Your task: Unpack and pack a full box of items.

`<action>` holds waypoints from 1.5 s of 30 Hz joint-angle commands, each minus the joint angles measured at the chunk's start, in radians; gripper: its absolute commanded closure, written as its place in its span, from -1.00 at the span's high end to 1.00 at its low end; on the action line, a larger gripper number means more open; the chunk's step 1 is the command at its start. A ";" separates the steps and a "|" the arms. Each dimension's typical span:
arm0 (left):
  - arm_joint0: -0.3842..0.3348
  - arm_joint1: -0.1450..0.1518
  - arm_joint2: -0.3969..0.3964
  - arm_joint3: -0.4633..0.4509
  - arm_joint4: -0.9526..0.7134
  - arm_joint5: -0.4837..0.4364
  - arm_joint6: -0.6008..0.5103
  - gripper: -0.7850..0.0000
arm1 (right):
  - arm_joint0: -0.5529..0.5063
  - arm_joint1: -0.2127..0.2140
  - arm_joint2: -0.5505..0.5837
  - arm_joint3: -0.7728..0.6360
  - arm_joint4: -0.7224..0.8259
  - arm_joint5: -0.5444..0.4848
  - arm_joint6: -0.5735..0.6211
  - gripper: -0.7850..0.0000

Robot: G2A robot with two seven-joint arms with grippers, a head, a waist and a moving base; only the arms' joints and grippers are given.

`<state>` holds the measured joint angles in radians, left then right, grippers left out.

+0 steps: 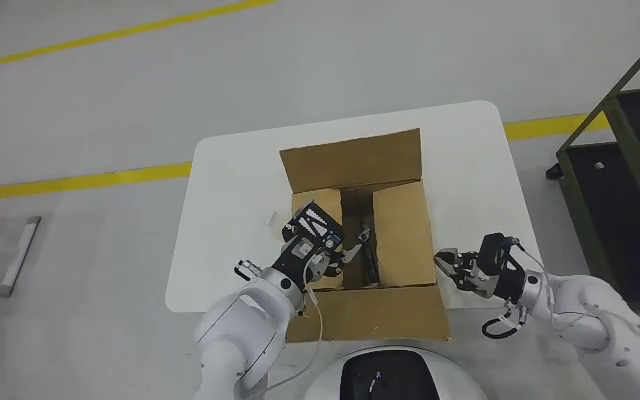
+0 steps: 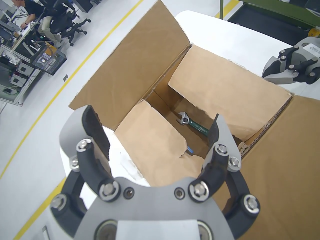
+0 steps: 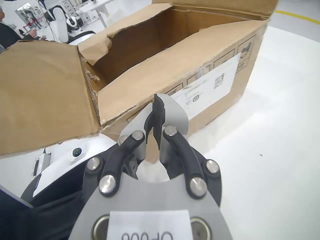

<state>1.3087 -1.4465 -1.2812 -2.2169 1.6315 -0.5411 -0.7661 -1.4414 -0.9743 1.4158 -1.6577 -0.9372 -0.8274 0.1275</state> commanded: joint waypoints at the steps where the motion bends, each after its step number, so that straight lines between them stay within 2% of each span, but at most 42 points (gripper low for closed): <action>1: 0.000 0.000 0.000 0.000 0.000 0.000 0.000 1.00 | 0.004 0.001 0.001 0.008 0.000 -0.019 0.001 -1.00; 5: 0.002 0.000 0.025 0.052 0.008 0.040 -0.001 1.00 | 0.000 0.004 0.022 0.015 0.018 -0.039 -0.016 -1.00; 14: -0.096 -0.007 0.129 0.215 0.098 0.108 -0.130 1.00 | -0.035 0.016 0.116 -0.017 0.058 -0.055 -0.036 -1.00; 23: -0.132 -0.004 0.183 0.306 0.262 0.130 -0.120 1.00 | -0.034 0.022 0.177 -0.087 0.109 -0.057 -0.047 -1.00; 29: -0.128 0.002 0.182 0.312 0.343 0.136 -0.087 1.00 | 0.046 0.016 0.094 -0.116 0.110 -0.033 0.023 -1.00; 36: -0.131 0.007 0.157 0.332 0.394 0.146 -0.066 1.00 | 0.142 -0.001 -0.044 -0.070 0.082 0.024 0.089 -1.00; 45: -0.111 0.016 0.146 0.269 0.479 0.122 -0.033 1.00 | 0.209 -0.014 -0.129 -0.009 0.067 0.050 0.125 -1.00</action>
<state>1.1945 -1.4318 -1.1343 -1.9384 2.0968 -0.4158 -0.8051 -1.2349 -0.9880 1.2901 -1.6700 -0.8711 -0.7799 0.2494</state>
